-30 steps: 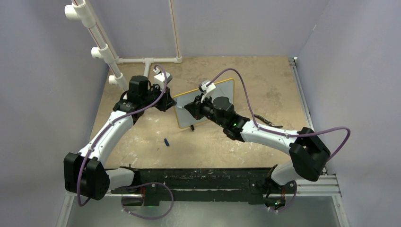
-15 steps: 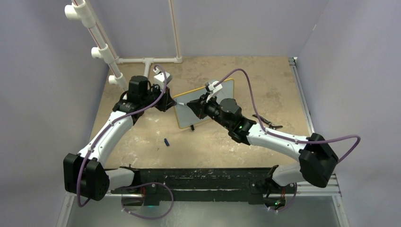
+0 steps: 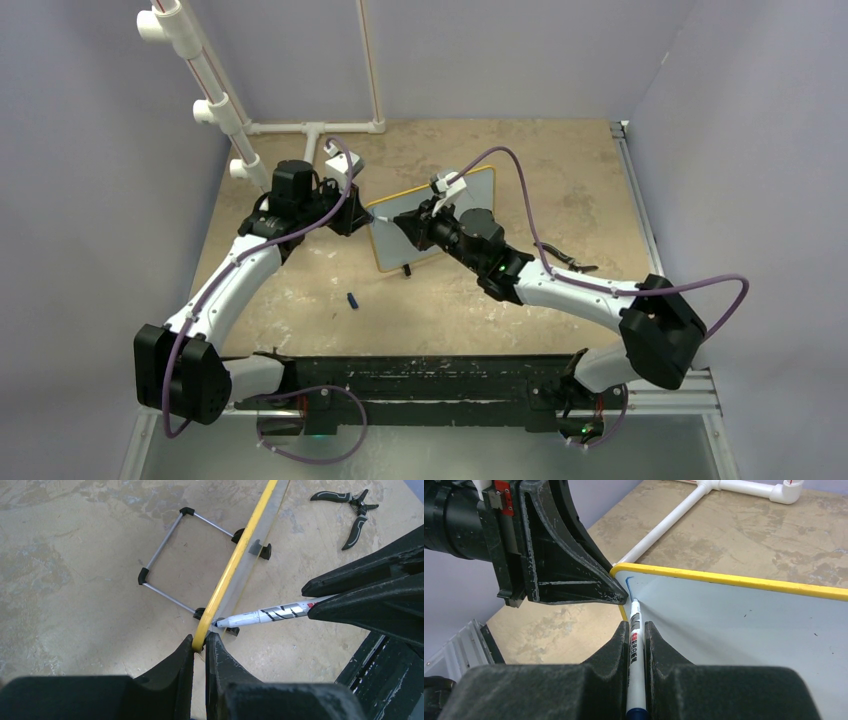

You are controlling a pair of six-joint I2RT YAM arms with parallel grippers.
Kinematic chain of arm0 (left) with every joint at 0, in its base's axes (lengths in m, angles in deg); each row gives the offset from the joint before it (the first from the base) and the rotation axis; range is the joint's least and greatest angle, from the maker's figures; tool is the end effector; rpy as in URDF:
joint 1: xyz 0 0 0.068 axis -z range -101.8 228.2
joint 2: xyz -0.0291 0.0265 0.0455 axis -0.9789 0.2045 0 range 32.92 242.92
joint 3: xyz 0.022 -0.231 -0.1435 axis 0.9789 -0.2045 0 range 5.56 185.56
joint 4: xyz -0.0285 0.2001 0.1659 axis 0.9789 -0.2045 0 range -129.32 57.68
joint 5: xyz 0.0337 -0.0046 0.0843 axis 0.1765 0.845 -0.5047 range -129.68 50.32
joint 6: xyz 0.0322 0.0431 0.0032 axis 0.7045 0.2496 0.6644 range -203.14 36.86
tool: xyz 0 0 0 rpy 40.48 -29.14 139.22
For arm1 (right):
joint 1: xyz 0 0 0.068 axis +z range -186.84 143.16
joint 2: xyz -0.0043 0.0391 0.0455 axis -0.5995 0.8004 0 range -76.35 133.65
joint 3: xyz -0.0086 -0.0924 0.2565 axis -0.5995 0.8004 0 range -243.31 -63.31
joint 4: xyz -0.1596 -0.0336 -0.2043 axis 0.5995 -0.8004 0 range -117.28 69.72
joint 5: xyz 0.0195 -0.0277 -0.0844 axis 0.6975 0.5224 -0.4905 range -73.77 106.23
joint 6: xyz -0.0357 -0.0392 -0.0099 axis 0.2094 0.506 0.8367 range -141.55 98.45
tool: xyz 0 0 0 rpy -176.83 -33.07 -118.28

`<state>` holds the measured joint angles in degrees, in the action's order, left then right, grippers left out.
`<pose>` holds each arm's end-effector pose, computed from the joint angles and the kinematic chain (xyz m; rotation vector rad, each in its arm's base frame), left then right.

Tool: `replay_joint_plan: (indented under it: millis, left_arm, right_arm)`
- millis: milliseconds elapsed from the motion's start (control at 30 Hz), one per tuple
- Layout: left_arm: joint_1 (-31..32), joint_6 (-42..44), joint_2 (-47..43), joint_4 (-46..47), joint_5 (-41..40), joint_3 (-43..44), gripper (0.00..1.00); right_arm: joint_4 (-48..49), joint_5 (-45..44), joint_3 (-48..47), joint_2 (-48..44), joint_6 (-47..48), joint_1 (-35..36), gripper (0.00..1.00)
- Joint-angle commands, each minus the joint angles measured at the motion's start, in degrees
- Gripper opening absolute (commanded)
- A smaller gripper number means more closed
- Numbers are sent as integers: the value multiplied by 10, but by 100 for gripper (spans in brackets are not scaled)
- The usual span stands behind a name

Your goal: Write a sentence on the whiteboard

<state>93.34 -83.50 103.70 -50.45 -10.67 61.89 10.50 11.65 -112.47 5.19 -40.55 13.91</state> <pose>0.2599 -0.0882 0.3032 0.5699 2.0611 -0.6994 0.2108 0.2534 0.2910 -0.3940 1.6229 0.8733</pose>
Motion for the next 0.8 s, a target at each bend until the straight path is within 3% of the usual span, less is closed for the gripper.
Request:
replay_joint_plan:
  millis: [0,767]
  left_arm:
    - [-2,17,-17,21,-5,-2,0]
    - [-2,17,-19,20,-5,-2,0]
  right_arm:
    - [29,-14,-17,5,1,3,0]
    - [10,-90,5,-21,-10,3,0]
